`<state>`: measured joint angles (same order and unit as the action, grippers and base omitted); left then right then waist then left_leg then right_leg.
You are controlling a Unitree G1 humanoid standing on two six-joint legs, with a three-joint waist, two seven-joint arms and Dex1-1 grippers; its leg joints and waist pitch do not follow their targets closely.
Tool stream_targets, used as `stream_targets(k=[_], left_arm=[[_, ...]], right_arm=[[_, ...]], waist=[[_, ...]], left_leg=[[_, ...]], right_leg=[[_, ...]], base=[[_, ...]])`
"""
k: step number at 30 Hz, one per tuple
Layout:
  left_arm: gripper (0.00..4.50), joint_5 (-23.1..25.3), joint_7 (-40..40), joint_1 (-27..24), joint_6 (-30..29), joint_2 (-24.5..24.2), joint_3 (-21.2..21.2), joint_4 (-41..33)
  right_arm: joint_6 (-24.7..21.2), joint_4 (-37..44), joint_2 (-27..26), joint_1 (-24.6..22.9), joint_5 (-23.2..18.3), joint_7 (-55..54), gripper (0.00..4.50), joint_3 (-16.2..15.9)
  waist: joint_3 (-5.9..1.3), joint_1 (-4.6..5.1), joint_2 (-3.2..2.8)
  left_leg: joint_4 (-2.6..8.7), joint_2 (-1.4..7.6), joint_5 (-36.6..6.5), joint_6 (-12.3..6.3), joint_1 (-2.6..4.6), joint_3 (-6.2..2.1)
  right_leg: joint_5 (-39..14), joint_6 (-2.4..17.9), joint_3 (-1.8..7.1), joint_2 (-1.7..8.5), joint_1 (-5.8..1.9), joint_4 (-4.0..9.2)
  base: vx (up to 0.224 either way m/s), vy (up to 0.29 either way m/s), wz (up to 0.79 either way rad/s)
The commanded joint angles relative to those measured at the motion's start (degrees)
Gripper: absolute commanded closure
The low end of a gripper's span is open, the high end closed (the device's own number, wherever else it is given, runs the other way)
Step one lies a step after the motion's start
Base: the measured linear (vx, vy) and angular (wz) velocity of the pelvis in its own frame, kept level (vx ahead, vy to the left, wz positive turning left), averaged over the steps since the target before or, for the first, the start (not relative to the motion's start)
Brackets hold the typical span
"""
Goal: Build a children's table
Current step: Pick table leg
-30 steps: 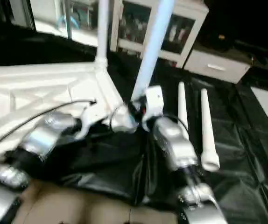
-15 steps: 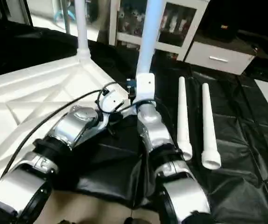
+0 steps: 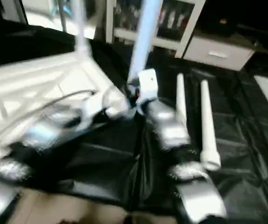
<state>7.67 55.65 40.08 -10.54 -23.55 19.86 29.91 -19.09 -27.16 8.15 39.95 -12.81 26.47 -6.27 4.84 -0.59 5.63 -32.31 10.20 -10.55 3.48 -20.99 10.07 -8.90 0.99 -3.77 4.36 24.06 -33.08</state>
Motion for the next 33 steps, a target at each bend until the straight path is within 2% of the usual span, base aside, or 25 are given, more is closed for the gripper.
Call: stream_targets(k=[1, 2, 3, 4, 5, 6, 7, 10, 12, 14, 15, 17, 19, 20, 21, 22, 23, 24, 25, 26, 28, 29, 31, 33], left_arm=[[4.5, -0.7, 8.5, -2.5, 3.8, 0.5, 5.9, -4.4], [4.5, -1.1, 9.7, -3.3, 3.5, -0.3, 6.0, -5.4], [4.5, -1.5, 10.4, -3.7, 3.2, -0.9, 6.0, -6.0], [4.5, -1.9, 11.1, -4.1, 2.9, -1.3, 6.0, -6.6], [4.5, -2.0, 11.0, -4.1, 3.0, -1.3, 5.9, -6.8], [4.5, -2.2, 10.6, -4.1, 3.2, -1.4, 5.5, -7.1], [4.5, -2.0, 10.3, -3.9, 3.4, -1.5, 5.4, -7.0], [4.5, -2.0, 10.1, -4.0, 3.5, -1.9, 5.4, -7.8], [4.5, -2.0, 10.6, -4.4, 4.2, -2.1, 5.0, -8.3], [4.5, -2.0, 10.7, -4.5, 4.4, -2.2, 4.8, -8.4], [4.5, -2.0, 10.9, -4.7, 4.5, -2.3, 4.7, -8.6], [4.5, -1.8, 10.3, -4.8, 5.2, -2.4, 4.2, -8.8], [4.5, -1.8, 10.3, -4.8, 5.2, -2.4, 4.2, -8.8], [4.5, -1.8, 7.6, -3.9, 6.4, -2.0, 2.5, -7.9], [4.5, -2.4, 7.4, -3.6, 6.2, -2.0, 1.8, -7.8], [4.22, -2.5, 7.4, -3.5, 6.2, -2.0, 1.7, -7.9], [4.05, -3.0, 7.7, -3.3, 6.0, -2.1, 1.3, -7.9], [3.93, -3.9, 8.5, -3.2, 5.6, -2.3, 0.8, -8.1], [3.9, -4.1, 8.7, -3.1, 5.6, -2.4, 0.7, -8.2], [3.9, -4.5, 9.0, -3.1, 5.7, -2.5, 0.3, -8.2], [3.55, -5.0, 9.2, -3.0, 5.7, -2.5, -0.2, -8.1], [3.55, -6.1, 9.2, -2.9, 5.6, -2.4, -1.3, -8.2], [3.33, -16.2, 9.7, -0.9, 1.7, -0.9, -10.4, -8.2], [3.22, -22.6, 8.1, 2.7, 0.9, -0.6, -18.0, -4.9]], right_arm=[[-4.7, 1.2, 3.0, -2.5, -0.5, 5.1, 2.67, -2.6], [-5.4, 2.4, 4.6, -3.2, -1.0, 7.1, 2.67, -3.0], [-5.8, 3.1, 5.7, -3.7, -1.3, 8.6, 2.67, -3.1], [-6.0, 3.4, 6.7, -4.1, -1.6, 9.9, 2.67, -2.9], [-6.0, 3.5, 7.2, -4.3, -1.6, 10.4, 2.67, -2.7], [-6.0, 3.5, 8.6, -4.9, -1.7, 12.3, 2.67, -2.0], [-5.4, 3.5, 9.3, -5.1, -1.6, 13.2, 2.67, -1.6], [-6.8, 5.8, 10.3, -5.9, -2.4, 14.6, 2.67, -0.7], [-9.4, 9.5, 10.6, -6.9, -5.4, 14.7, 2.67, 1.3], [-9.8, 10.4, 10.4, -7.1, -6.8, 14.6, 2.67, 2.4], [-10.1, 11.3, 10.1, -7.4, -8.2, 14.5, 2.67, 3.6], [-10.4, 12.2, 9.5, -7.6, -10.7, 14.5, 2.67, 5.7], [-10.4, 12.2, 9.5, -7.6, -10.7, 14.5, 2.67, 5.7], [-11.5, 13.8, 8.3, -6.9, -16.4, 14.5, 2.67, 10.6], [-12.1, 14.5, 8.1, -6.5, -18.9, 14.9, 2.67, 12.6], [-12.3, 14.7, 8.0, -6.4, -19.3, 15.0, 2.67, 13.0], [-12.9, 15.3, 8.0, -6.2, -20.7, 15.3, 2.67, 14.3], [-13.6, 16.3, 8.5, -6.1, -22.4, 16.5, 2.67, 15.7], [-13.7, 16.5, 8.8, -6.0, -23.0, 17.2, 2.67, 16.2], [-14.1, 16.6, 9.1, -5.8, -23.8, 17.8, 2.67, 16.6], [-14.5, 16.8, 9.3, -5.6, -24.3, 18.2, 2.67, 16.8], [-15.1, 17.1, 9.8, -5.6, -24.8, 18.9, 2.67, 16.8], [-17.8, 18.9, 12.8, -5.7, -25.0, 22.9, 2.67, 15.0], [-19.3, 20.0, 15.2, -5.8, -24.5, 25.4, 2.67, 13.0]], waist=[[-3.64, -0.52, -1.52], [-3.58, -0.52, -1.14], [-3.45, -1.01, -1.56], [-3.75, -1.31, -1.01], [-3.76, -1.45, -1.02], [-3.74, -1.43, -0.48], [-3.79, -1.83, -0.31], [-3.89, -2.31, -0.22], [-3.98, -2.51, -0.36], [-4.1, -2.65, -0.22], [-4.13, -2.84, -0.51], [-4.19, -2.92, -0.43], [-4.22, -3.02, -0.36], [-4.22, -3.07, -0.68], [-4.35, -3.09, -0.7], [-4.35, -3.25, -0.56], [-4.4, -3.32, -0.84], [-4.42, -3.3, -0.73], [-4.4, -3.28, -0.59], [-4.42, -3.39, -0.75], [-4.28, -3.35, -0.76], [-4.3, -3.33, -0.71], [-4.34, -3.42, -0.75], [-4.35, -3.5, -0.6]], left_leg=[[3.86, 3.4, -7.1, -2.48, 0.98, -0.61], [3.83, 3.45, -7.0, -2.49, 1.05, -0.46], [3.82, 3.65, -6.9, -2.23, 1.34, -0.37], [3.67, 3.6, -5.8, -2.24, 1.41, -0.28], [3.6, 3.5, -5.1, -2.07, 1.59, -0.1], [3.59, 3.45, -5.1, -2.1, 1.5, -0.02], [3.51, 3.48, -5.6, -2.03, 1.63, 0.08], [3.48, 3.54, -5.6, -1.58, 1.56, 0.1], [3.42, 3.48, -5.4, -1.44, 1.61, 0.16], [3.3, 3.47, -4.6, -1.55, 1.55, 0.38], [3.22, 3.47, -4.2, -1.48, 1.7, 0.56], [3.1, 3.44, -4.1, -1.3, 1.58, 0.73], [3.02, 3.39, -3.9, -1.32, 1.52, 0.75], [3.04, 3.37, -3.9, -1.25, 1.53, 0.72], [2.96, 3.43, -4.5, -1.44, 1.62, 0.78], [2.85, 3.42, -4.1, -1.77, 1.57, 0.79], [2.86, 3.38, -3.7, -1.79, 1.46, 0.72], [2.76, 3.33, -3.4, -1.9, 1.47, 0.8], [2.69, 3.27, -3.5, -1.97, 1.27, 0.78], [2.67, 3.26, -3.8, -1.92, 1.28, 0.79], [2.72, 3.26, -5.5, -1.42, 1.26, 0.81], [2.7, 3.25, -6.1, -1.18, 1.23, 0.77], [2.64, 3.2, -7.3, -0.12, 1.16, 0.71], [2.45, 2.93, -7.9, 0.21, 1.07, 0.77]], right_leg=[[-2.1, 14.0, 3.02, 4.15, -3.19, 2.03], [-2.2, 14.2, 3.0, 4.04, -3.18, 2.07], [-2.0, 14.6, 3.07, 4.19, -3.01, 1.98], [-1.6, 14.9, 3.07, 4.22, -3.12, 1.66], [-1.4, 15.1, 3.04, 4.04, -2.89, 1.72], [-1.8, 15.1, 3.02, 4.01, -2.93, 1.76], [-2.8, 14.9, 3.04, 4.21, -2.97, 1.8], [-4.7, 13.8, 3.06, 4.31, -3.07, 1.82], [-4.9, 13.4, 3.08, 4.28, -3.09, 1.79], [-3.9, 13.5, 3.07, 4.19, -3.07, 1.62], [-3.3, 13.6, 3.03, 4.17, -2.93, 1.51], [-2.7, 13.7, 3.05, 4.12, -3.03, 1.4], [-2.6, 13.8, 3.01, 4.07, -3.02, 1.3], [-2.7, 13.8, 3.01, 4.07, -3.03, 1.29], [-2.2, 13.9, 3.08, 4.14, -3.07, 1.33], [-1.6, 14.2, 3.05, 4.03, -3.07, 1.13], [-1.3, 14.2, 3.03, 4.01, -3.2, 1.02], [-1.0, 14.2, 2.99, 3.93, -3.1, 0.97], [-1.4, 14.3, 2.99, 3.94, -3.18, 0.94], [-1.8, 14.2, 3.0, 4.01, -3.19, 0.97], [-4.6, 14.0, 2.96, 4.0, -3.01, 1.29], [-5.5, 13.9, 2.93, 3.98, -3.02, 1.31], [-7.0, 14.2, 2.87, 4.0, -3.04, 1.39], [-7.1, 14.3, 2.79, 3.79, -3.08, 1.27]], base=[[0.0, 0.0, 0.0], [0.0, 0.0, 0.0], [0.0, 0.0, 0.0], [0.0, 0.0, 0.0], [0.0, 0.0, 0.0], [0.0, 0.0, 0.0], [0.0, 0.0, 0.0], [0.0, 0.0, 0.0], [0.0, 0.0, 0.0], [0.0, 0.0, 0.0], [0.0, 0.0, 0.0], [0.0, 0.0, 0.0], [0.0, 0.0, 0.0], [0.0, 0.0, 0.0], [0.0, 0.0, 0.0], [0.0, 0.0, 0.0], [0.0, 0.0, 0.0], [0.0, 0.0, 0.0], [0.0, 0.0, 0.0], [0.0, 0.0, 0.0], [0.0, 0.0, 0.0], [0.0, 0.0, 0.0], [0.0, 0.0, 0.0], [0.0, 0.0, 0.0]])
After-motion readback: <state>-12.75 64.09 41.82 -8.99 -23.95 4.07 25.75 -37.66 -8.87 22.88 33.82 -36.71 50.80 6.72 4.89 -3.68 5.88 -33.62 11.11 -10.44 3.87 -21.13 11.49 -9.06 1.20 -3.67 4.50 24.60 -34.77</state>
